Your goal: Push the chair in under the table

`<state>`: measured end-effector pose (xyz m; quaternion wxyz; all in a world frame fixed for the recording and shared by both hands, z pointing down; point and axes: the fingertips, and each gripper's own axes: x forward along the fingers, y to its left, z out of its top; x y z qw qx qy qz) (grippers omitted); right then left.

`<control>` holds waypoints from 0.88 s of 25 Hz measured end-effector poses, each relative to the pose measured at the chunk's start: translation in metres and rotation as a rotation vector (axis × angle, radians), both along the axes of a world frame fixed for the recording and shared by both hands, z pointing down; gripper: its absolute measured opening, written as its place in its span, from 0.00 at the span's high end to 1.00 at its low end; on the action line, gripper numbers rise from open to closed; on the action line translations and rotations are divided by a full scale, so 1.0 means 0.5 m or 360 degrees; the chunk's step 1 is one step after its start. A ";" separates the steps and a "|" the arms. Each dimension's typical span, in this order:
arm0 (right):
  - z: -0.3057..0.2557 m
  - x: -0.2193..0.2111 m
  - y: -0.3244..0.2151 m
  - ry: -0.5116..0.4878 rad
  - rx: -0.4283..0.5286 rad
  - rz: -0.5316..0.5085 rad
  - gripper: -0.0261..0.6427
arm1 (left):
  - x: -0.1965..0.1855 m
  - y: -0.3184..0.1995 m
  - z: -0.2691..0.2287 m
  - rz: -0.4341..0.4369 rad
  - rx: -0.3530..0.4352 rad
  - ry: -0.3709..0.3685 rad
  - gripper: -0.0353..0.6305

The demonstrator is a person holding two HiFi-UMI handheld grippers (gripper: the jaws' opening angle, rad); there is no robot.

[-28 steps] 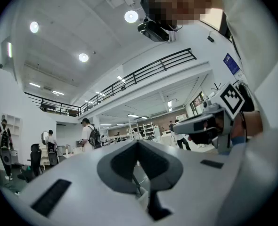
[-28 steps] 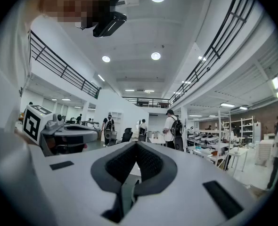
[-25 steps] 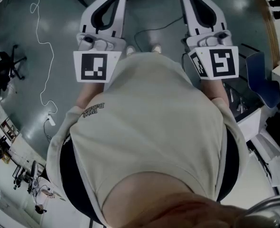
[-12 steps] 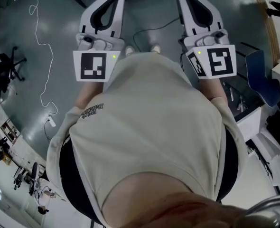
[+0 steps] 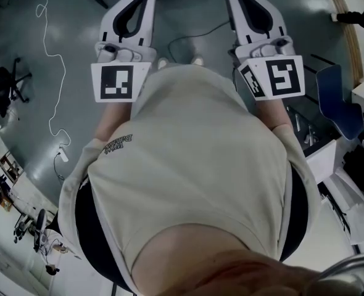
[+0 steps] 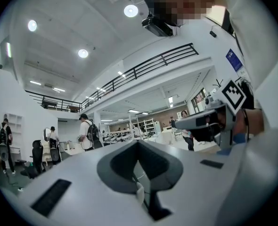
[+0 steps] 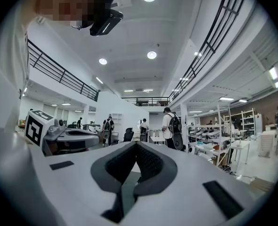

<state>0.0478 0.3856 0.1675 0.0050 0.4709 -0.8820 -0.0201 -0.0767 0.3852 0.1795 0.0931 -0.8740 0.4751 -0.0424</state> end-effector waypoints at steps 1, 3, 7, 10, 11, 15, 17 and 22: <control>0.001 0.005 0.000 -0.0007 0.0004 -0.0010 0.95 | 0.004 0.001 0.001 -0.0011 0.0004 0.0002 0.93; 0.005 0.014 0.001 -0.0020 0.0011 -0.0031 0.95 | 0.013 0.004 0.006 -0.0036 0.0005 -0.0006 0.93; 0.011 0.036 0.006 -0.0029 0.0021 -0.0080 0.95 | 0.034 0.010 0.012 -0.0092 0.0005 -0.0007 0.93; 0.019 0.045 0.004 -0.0020 0.0021 -0.0104 0.95 | 0.048 0.013 0.019 -0.0106 0.0006 -0.0013 0.93; 0.021 0.047 0.003 -0.0021 0.0019 -0.0108 0.95 | 0.052 0.012 0.022 -0.0105 0.0005 -0.0014 0.93; 0.033 0.055 -0.007 -0.0006 0.0010 -0.0111 0.95 | 0.060 0.000 0.035 -0.0104 -0.0010 -0.0008 0.93; 0.039 0.060 -0.014 0.0005 0.0005 -0.0107 0.95 | 0.064 -0.010 0.041 -0.0104 -0.0017 -0.0002 0.93; 0.064 0.069 -0.045 0.0037 -0.0022 -0.0091 0.95 | 0.064 -0.051 0.066 -0.0107 -0.0023 0.0004 0.93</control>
